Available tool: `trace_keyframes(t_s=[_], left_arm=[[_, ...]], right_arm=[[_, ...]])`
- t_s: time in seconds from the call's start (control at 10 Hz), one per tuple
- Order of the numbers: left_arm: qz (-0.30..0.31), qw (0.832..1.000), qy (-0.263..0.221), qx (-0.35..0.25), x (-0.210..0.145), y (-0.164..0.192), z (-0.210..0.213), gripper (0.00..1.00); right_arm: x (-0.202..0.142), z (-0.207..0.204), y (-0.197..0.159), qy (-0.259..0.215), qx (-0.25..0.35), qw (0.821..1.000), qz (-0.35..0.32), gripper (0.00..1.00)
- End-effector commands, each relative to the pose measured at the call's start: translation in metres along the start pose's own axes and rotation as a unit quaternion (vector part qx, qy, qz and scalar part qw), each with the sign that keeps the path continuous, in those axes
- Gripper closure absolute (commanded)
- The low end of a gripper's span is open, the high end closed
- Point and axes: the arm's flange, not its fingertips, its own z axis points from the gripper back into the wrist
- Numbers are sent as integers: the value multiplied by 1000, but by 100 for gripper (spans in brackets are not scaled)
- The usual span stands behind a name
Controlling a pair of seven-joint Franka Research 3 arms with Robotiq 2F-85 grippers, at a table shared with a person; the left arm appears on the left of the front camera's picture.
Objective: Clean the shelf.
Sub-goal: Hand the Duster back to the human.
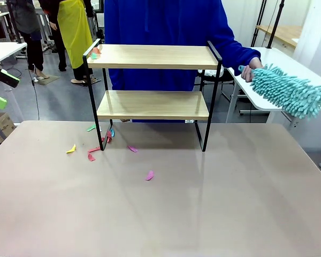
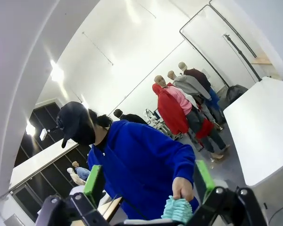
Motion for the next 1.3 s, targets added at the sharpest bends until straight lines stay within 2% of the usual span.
trace_keyframes(t_s=[0.0,1.2], left_arm=[[-8,1000,-12,-2,1,0,-1,0],[-8,1000,-12,-2,1,0,-1,0]], right_arm=[[5,1,5,-7,0,1000,4,0],[5,1,5,-7,0,1000,4,0]])
